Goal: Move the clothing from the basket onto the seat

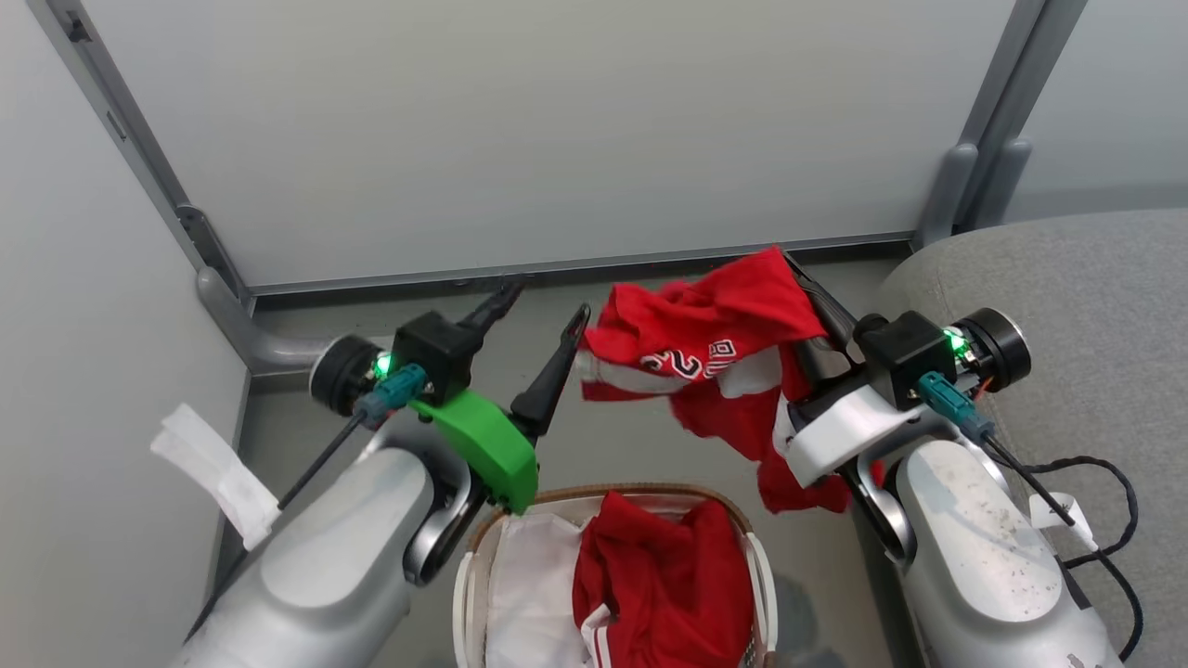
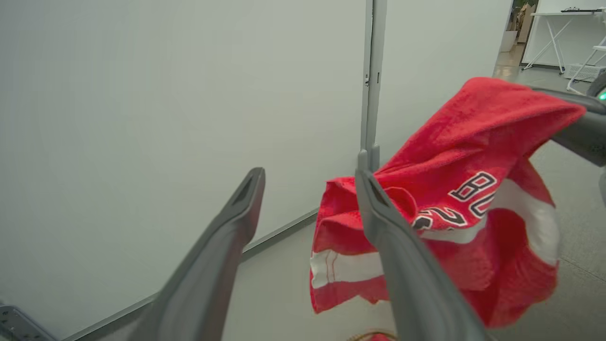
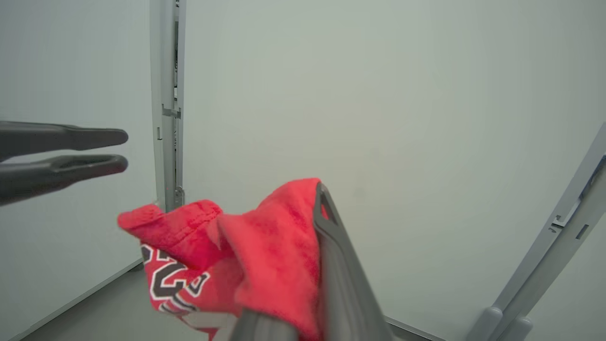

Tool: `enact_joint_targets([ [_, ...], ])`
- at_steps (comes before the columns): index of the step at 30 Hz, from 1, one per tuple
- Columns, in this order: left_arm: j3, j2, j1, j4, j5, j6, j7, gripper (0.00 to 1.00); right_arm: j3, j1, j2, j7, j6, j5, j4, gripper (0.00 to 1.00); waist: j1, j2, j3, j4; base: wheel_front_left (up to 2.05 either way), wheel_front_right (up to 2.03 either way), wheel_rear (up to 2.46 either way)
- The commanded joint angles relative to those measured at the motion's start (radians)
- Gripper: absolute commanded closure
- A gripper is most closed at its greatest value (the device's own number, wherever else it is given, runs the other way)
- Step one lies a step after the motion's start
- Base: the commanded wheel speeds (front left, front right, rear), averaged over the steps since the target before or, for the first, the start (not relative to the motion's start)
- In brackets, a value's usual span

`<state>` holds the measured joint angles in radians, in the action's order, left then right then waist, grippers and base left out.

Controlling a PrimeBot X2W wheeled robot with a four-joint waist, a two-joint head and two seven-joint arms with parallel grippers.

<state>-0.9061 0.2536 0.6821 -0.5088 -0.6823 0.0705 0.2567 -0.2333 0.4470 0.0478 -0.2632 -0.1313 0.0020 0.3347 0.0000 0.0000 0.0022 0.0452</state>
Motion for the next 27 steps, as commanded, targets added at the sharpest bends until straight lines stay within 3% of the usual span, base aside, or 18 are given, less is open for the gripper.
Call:
enact_joint_targets([
  [1, 0.01, -0.004, -0.038, -0.006, 0.001, 0.003, 0.007, 0.0, 0.009, -0.018, 0.005, -0.002, 0.001, -0.01, -0.005, 1.0, 0.0, 0.0, 0.003, -0.003, 0.0, 0.0, 0.0],
  [17, 0.219, -0.071, -0.309, 0.038, 0.162, 0.031, 0.008, 0.0, 0.076, -0.044, 0.005, -0.002, 0.001, -0.025, -0.03, 1.0, 0.0, 0.0, 0.034, -0.036, 0.0, 0.0, 0.0],
  [27, 0.304, -0.133, -0.365, 0.072, 0.265, 0.053, 0.008, 0.0, 0.109, -0.023, 0.004, -0.002, 0.001, -0.06, -0.047, 1.0, 0.0, 0.0, 0.066, -0.149, 0.0, 0.0, 0.0],
])
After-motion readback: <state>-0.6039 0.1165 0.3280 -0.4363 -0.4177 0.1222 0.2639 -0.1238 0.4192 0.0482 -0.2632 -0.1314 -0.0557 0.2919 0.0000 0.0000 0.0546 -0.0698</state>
